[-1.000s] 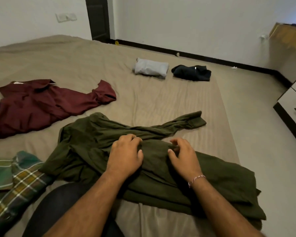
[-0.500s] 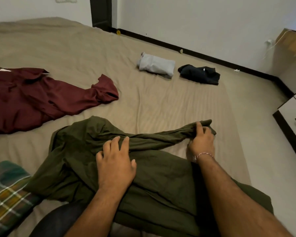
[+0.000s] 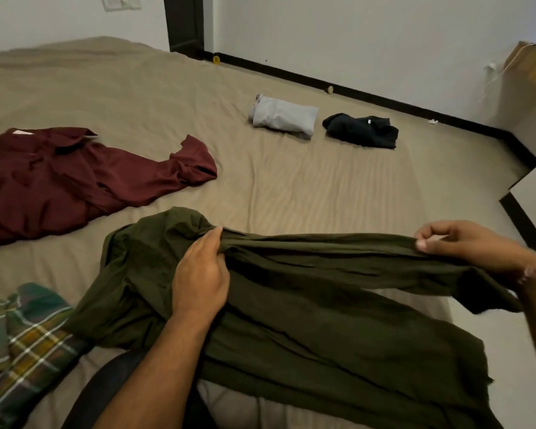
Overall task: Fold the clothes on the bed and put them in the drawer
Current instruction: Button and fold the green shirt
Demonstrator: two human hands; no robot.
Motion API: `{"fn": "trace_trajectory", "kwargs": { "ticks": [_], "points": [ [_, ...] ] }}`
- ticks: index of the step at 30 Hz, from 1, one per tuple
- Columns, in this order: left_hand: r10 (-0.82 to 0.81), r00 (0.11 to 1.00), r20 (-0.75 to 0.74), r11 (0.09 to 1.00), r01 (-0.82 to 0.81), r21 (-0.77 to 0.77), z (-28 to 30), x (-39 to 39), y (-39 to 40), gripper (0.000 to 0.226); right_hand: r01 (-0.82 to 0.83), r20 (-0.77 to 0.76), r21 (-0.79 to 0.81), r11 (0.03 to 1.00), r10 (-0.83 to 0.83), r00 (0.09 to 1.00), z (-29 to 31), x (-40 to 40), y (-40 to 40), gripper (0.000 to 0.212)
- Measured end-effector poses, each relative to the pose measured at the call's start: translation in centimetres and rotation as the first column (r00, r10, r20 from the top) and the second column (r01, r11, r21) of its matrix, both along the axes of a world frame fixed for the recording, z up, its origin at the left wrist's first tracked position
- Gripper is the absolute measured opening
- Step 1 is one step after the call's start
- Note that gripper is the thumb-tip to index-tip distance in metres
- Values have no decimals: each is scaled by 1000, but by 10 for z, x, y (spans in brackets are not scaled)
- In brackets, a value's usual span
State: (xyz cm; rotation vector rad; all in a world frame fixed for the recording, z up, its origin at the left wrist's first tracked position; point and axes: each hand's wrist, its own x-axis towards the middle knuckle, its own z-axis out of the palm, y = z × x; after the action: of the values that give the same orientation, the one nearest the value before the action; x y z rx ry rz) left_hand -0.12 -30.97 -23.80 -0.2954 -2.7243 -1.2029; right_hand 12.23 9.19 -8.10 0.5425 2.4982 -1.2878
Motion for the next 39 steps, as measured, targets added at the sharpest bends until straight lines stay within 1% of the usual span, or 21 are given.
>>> {"fn": "trace_trajectory", "kwargs": {
  "ticks": [2,3,5,7,9,11,12,14,16,18,19,21,23,24,26,28,30,32,34,36,39],
  "points": [
    [-88,996,-19,996,87,-19,7,2,-6,52,-39,150,-16,999,41,988,2,30,9,37],
    [-129,992,-7,990,128,-55,10,1,-10,52,-54,236,57,997,39,971,-5,42,12,51],
    [-195,979,56,965,202,-169,13,0,-15,53,-29,364,195,980,-45,930,-31,67,15,78],
    [-222,962,161,912,263,-315,19,3,-18,54,81,378,222,972,-162,912,-60,96,11,83],
    [-216,947,236,865,298,-403,26,8,-19,55,252,265,205,946,-301,916,-79,121,0,56],
    [-212,948,238,855,298,-424,32,16,-18,54,447,92,96,890,-455,886,-95,144,-5,28],
    [-216,952,216,852,292,-435,34,18,-16,54,510,37,30,859,-511,859,-103,152,-8,22],
    [-252,958,135,829,286,-481,37,26,-10,53,600,-68,-127,790,-610,789,-117,165,-16,20],
    [-339,941,6,794,290,-534,38,36,1,48,678,-187,-255,690,-723,665,-122,170,-26,23],
    [-447,890,-88,766,330,-552,37,43,12,46,716,-254,-322,620,-785,565,-119,163,-31,27],
    [-498,863,-86,739,370,-563,34,46,20,47,728,-285,-316,608,-793,539,-120,162,-30,27],
    [-550,835,30,655,453,-604,22,50,33,55,768,-369,-101,633,-741,561,-127,161,-21,24],
    [-515,831,211,536,504,-677,6,49,38,64,749,-364,210,628,-661,656,-139,162,-17,22],
    [-482,830,281,479,518,-709,-2,49,41,66,723,-328,283,630,-645,690,-145,163,-15,24],
    [-448,844,295,458,500,-735,-9,52,45,69,702,-242,252,666,-659,712,-155,162,-9,41],
    [-467,863,194,535,451,-715,-8,64,55,71,722,-136,82,687,-710,691,-155,161,-4,74],
    [-552,828,103,579,469,-667,0,90,77,81,734,-22,-68,676,-737,676,-151,163,1,100],
    [-656,751,79,574,564,-594,5,128,104,90,726,80,-124,676,-723,686,-150,168,1,107],
    [-732,676,87,546,659,-518,3,170,138,94,719,162,-109,686,-701,694,-153,173,1,103],
    [-763,639,102,537,714,-450,-1,203,171,97,698,225,-117,707,-665,712,-154,179,-2,79],
    [-721,671,175,582,723,-373,-15,224,207,107,654,103,-212,727,-648,754,-148,182,-5,38]
  ]
}}
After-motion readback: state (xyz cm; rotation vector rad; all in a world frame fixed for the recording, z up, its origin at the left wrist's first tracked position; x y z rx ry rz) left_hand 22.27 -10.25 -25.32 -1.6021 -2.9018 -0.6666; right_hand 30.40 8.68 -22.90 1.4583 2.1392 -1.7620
